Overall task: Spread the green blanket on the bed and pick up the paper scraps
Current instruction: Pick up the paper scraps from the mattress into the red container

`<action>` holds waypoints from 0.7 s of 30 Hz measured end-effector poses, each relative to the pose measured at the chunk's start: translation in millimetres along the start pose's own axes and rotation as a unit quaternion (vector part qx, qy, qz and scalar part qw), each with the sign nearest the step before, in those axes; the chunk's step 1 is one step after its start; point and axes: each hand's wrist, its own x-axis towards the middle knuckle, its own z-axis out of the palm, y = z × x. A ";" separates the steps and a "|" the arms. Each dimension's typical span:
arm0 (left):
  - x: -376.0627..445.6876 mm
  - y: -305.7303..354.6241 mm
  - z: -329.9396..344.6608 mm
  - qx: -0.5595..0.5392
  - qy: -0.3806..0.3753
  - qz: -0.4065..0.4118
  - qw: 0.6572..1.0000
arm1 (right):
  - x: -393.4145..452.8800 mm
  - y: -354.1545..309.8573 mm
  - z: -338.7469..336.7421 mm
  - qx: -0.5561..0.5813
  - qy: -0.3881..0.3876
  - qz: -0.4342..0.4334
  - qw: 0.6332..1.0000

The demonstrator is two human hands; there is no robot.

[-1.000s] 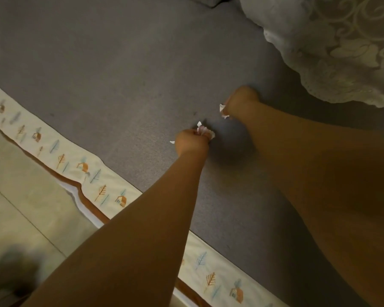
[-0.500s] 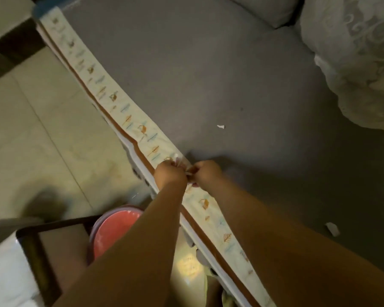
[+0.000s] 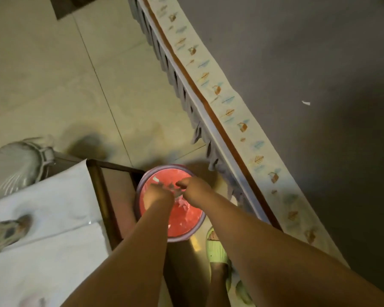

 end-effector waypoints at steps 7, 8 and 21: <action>16.7 -20.7 -11.2 0.045 0.023 -0.008 0.999 | 11.7 -6.6 20.7 -0.035 0.019 -0.019 0.999; 20.0 -18.2 -11.5 0.039 0.023 -0.014 0.999 | 11.8 -7.5 18.8 -0.043 0.026 -0.013 0.999; -24.2 153.2 49.1 0.046 0.010 0.252 0.967 | 11.7 18.3 -99.6 0.143 0.277 -0.032 0.950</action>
